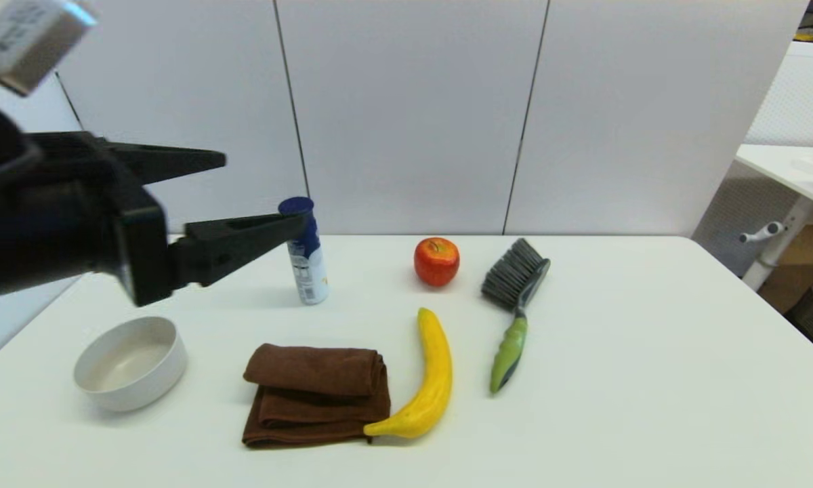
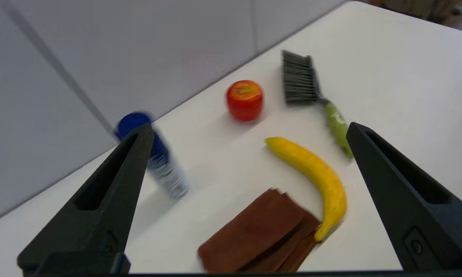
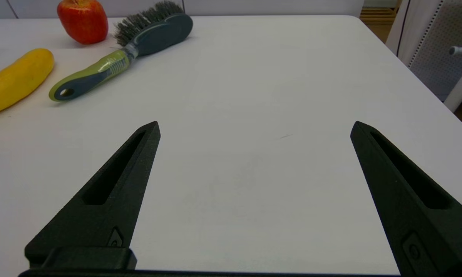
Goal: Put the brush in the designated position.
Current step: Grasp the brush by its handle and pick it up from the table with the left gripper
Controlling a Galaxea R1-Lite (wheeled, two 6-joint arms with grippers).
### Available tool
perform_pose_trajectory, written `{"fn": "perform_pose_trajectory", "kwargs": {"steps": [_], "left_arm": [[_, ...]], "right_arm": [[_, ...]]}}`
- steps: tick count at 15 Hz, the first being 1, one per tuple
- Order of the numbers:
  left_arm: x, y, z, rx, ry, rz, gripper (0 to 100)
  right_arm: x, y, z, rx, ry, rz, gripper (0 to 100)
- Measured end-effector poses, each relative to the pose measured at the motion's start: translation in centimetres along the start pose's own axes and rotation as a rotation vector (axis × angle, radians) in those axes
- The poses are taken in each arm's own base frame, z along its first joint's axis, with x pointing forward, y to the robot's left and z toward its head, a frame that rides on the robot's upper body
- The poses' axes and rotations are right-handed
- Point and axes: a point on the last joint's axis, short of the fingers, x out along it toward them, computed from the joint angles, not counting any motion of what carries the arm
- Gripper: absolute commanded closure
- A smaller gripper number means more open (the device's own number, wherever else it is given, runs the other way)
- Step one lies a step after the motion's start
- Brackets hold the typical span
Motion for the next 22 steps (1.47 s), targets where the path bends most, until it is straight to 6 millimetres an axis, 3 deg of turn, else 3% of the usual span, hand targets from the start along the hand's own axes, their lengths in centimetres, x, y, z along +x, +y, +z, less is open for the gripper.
{"fn": "perform_pose_trajectory", "kwargs": {"steps": [6, 10, 16, 22], "left_arm": [[11.1, -4.5, 1.9, 0.035, 0.08, -0.186, 0], [17.0, -7.7, 1.2, 0.033, 0.12, -0.248, 0], [23.2, -11.2, -1.3, -0.028, 0.203, -0.282, 0], [27.1, -12.2, -3.8, -0.17, 0.397, -0.243, 0]], "right_arm": [[0.0, 0.0, 0.0, 0.0, 0.0, 0.0, 0], [0.0, 0.0, 0.0, 0.0, 0.0, 0.0, 0], [0.0, 0.0, 0.0, 0.0, 0.0, 0.0, 0], [0.0, 0.0, 0.0, 0.0, 0.0, 0.0, 0]]}}
